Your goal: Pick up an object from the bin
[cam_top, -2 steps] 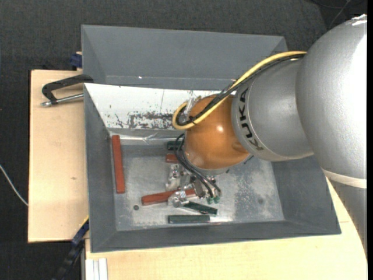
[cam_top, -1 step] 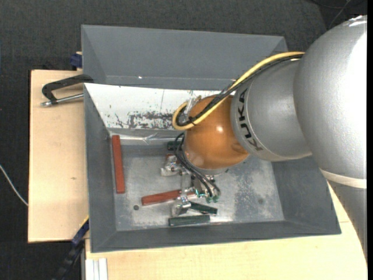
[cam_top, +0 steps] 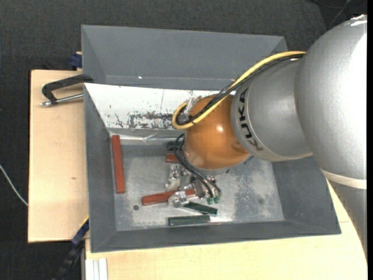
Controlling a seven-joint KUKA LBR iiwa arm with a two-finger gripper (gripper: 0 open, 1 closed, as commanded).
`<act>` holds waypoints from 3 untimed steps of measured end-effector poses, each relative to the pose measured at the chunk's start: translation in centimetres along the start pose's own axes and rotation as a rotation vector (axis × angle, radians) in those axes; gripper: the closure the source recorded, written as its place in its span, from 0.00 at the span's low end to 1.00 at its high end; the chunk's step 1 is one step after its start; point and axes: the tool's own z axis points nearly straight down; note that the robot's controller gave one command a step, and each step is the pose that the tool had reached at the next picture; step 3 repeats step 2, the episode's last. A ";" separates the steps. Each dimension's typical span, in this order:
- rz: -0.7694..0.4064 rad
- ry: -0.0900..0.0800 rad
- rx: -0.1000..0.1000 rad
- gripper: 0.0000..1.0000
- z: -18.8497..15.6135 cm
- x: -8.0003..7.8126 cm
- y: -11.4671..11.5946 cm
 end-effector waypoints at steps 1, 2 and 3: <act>0.000 0.000 0.000 1.00 0.0 0.0 0.0; 0.008 -0.011 0.001 1.00 -15.6 0.4 0.7; 0.008 -0.011 0.001 1.00 -15.6 0.4 0.7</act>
Offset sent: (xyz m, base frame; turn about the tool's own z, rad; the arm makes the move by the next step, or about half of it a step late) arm -0.0063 0.0049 0.1540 0.0077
